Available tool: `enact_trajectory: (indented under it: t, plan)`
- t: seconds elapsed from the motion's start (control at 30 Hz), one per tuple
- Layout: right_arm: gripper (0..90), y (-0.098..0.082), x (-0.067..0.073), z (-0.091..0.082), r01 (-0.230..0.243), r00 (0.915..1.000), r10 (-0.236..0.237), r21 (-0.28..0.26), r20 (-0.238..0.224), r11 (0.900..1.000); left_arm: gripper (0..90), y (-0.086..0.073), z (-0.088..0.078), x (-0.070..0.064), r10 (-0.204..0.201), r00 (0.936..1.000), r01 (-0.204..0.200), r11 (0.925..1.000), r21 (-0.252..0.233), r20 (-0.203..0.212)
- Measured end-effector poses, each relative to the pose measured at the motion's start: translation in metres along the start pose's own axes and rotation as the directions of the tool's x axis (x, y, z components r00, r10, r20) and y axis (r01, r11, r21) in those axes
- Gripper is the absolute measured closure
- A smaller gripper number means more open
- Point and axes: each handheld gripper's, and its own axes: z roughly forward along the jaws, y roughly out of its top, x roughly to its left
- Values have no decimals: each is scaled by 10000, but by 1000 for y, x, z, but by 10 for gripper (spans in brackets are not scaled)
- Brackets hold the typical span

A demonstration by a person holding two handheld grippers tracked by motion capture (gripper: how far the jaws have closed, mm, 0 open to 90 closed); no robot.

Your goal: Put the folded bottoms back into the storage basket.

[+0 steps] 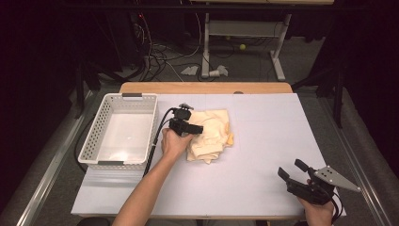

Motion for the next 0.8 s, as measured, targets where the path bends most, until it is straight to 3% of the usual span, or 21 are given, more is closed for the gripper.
enact_trajectory:
  t: [0.2, 0.3, 0.5, 0.67, 0.8]
  plan:
    - [257, 0, 1, -1, 50, 10000, -50, -39, 38, 10000, 154, 0, 3, 2, -24, 9997, 17, 9995, 314, 249]
    - [256, 0, 1, 0, 63, 10000, -63, -7, 39, 10000, 155, 0, 5, 4, -291, 9974, 250, 9977, 625, 661]
    - [258, 0, 1, 1, 120, 9999, -121, 100, 93, 9999, 148, 1, 7, 0, -93, 9968, 36, 9974, 718, 789]
    - [258, 0, 2, 0, 161, 9998, -162, 43, 139, 9999, 150, 4, 10, -8, 91, 9978, -150, 9958, 901, 651]
    - [258, 0, 1, 1, 100, 9999, -101, 132, 136, 9999, 199, 7, 11, -12, 189, 9976, -253, 9949, 978, 664]
